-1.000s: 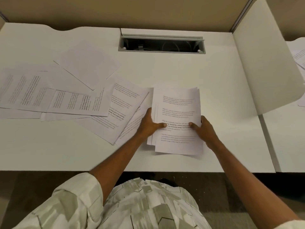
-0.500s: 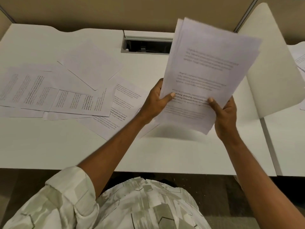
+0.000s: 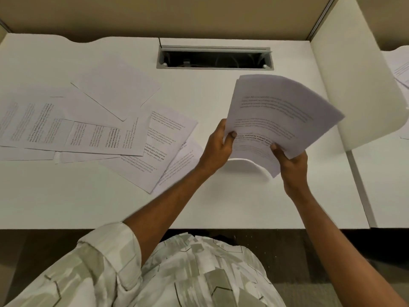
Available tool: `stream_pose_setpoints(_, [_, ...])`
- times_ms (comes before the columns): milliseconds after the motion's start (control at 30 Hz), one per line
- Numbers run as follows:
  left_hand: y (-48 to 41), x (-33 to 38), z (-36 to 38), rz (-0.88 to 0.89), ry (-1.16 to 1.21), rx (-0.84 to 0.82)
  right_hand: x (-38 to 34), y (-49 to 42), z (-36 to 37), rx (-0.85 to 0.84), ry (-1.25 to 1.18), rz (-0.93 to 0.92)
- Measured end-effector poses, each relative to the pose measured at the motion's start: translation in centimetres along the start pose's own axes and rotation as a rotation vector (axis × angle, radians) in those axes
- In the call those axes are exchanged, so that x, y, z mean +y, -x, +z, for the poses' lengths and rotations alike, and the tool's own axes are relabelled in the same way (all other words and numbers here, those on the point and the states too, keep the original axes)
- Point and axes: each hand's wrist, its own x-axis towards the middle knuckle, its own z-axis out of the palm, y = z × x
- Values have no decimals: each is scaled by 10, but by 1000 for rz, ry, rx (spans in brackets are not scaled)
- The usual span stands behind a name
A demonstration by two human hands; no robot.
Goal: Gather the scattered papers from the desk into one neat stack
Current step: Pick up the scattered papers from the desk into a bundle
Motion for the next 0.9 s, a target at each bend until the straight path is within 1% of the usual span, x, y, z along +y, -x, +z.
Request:
stream_pose_setpoints(133, [-10, 13, -3, 57, 68, 36, -15, -9, -1, 45, -59, -52])
stream_pose_setpoints(233, [-11, 7, -4, 70, 58, 5, -10, -10, -3, 23, -51, -51])
stream_pose_setpoints(333, [-2, -15, -2, 1, -22, -83, 12, -5, 0, -14, -35, 53])
stream_pose_setpoints(400, [3, -27, -2, -21, -54, -131, 24, -2, 3, 15, -50, 104])
stream_pose_setpoints(433, [4, -28, -2, -18, -60, -129, 25, -2, 4, 27, -61, 111])
stream_pose_setpoints(500, [6, -24, -1, -14, -52, -72, 22, -4, 6, 34, -95, 103])
stream_pose_setpoints(600, [5, -22, -1, -57, -41, 0, 20, -7, 3, 19, -119, 68])
stream_pose_setpoints(800, [21, -43, -2, -142, -120, -148, 39, 5, 9, 2, -20, 213])
stream_pose_setpoints(900, [20, -40, -5, -164, -103, -104, 30, 4, 12, -45, 20, 183])
